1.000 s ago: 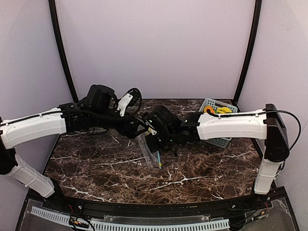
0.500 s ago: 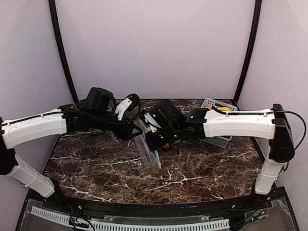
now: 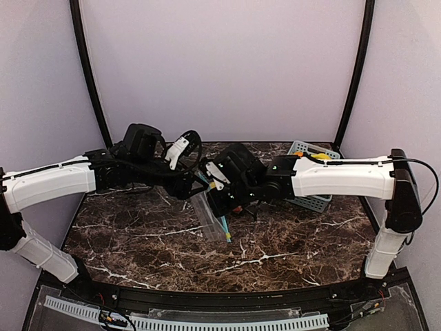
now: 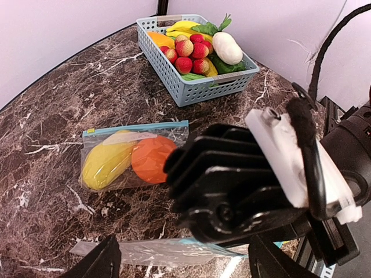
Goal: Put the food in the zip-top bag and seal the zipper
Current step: Adjust the zipper food storage bag at the center of the board.
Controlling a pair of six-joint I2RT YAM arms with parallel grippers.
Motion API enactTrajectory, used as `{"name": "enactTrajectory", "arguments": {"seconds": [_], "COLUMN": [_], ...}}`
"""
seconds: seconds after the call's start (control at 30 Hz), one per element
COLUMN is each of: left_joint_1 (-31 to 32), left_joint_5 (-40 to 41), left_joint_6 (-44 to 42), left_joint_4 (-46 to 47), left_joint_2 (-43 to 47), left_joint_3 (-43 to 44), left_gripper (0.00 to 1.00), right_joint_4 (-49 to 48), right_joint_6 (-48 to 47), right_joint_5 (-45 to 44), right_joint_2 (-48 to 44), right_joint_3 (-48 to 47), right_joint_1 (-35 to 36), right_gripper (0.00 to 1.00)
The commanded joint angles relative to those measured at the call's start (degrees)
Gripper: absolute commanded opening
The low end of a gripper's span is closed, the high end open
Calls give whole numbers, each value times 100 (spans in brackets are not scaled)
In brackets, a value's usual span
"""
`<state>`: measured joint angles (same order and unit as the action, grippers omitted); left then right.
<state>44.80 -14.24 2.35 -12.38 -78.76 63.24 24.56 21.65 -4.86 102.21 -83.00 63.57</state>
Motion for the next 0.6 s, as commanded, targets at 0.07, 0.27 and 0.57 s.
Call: {"name": "enactTrajectory", "arguments": {"seconds": [0.07,0.27,0.57], "left_joint_1": [-7,-11,-12], "left_joint_5": [17,318,250], "left_joint_6": [158,-39,-712], "left_joint_4": [135,-21,-367], "left_joint_2": [-159,-240,-210], "left_joint_3": [103,167,224], "left_gripper": [78,68,51], "right_joint_4": [54,137,243], "right_joint_6": [-70,-88,-438], "right_joint_5": [-51,-106,178], "right_joint_2": [25,64,69], "right_joint_3": [-78,-161,-244], "right_joint_1": [100,122,126], "right_gripper": [0,0,0]}}
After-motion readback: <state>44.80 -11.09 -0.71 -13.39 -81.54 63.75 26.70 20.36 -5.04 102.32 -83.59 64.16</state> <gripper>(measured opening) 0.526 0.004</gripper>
